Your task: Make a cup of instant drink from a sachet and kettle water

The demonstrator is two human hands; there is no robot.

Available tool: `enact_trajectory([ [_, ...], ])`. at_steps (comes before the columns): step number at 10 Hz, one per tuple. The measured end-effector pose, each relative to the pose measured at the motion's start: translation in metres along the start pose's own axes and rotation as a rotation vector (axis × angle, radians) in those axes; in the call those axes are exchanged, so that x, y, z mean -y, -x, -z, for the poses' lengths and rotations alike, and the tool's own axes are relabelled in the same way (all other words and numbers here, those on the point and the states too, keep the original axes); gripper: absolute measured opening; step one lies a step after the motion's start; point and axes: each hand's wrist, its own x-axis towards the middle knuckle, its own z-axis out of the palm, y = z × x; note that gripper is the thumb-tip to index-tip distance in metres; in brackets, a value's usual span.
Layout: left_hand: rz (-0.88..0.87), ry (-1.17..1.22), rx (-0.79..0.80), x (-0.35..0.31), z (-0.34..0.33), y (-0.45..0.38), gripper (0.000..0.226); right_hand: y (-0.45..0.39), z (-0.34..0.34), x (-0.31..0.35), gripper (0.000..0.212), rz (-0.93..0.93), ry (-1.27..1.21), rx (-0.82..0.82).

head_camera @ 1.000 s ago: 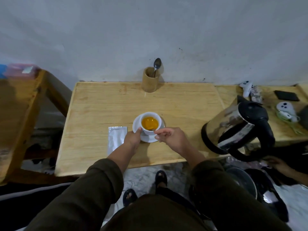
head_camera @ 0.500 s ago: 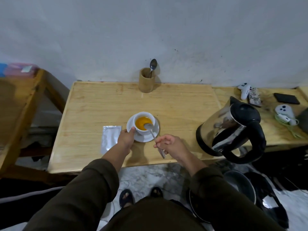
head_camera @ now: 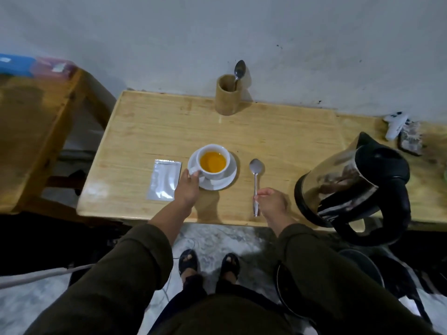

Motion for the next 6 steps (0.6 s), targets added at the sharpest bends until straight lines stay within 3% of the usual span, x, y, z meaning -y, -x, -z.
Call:
enact_trajectory([
  [2,-0.069,-0.065,-0.014,0.005,-0.004,0.006,0.046,-0.013,-0.012,0.004,0.038,0.005,0.066,-0.072],
  [3,-0.060,-0.126,-0.031,0.006,-0.004,0.008,0.048,-0.014,-0.013,0.006,0.037,0.030,0.102,-0.081],
  [4,-0.074,-0.169,-0.040,0.009,-0.001,0.011,0.045,-0.010,-0.008,0.010,0.014,0.048,0.170,-0.064],
  [6,-0.048,-0.124,-0.111,0.022,0.012,0.030,0.049,0.008,0.009,0.009,0.012,0.114,0.264,-0.065],
])
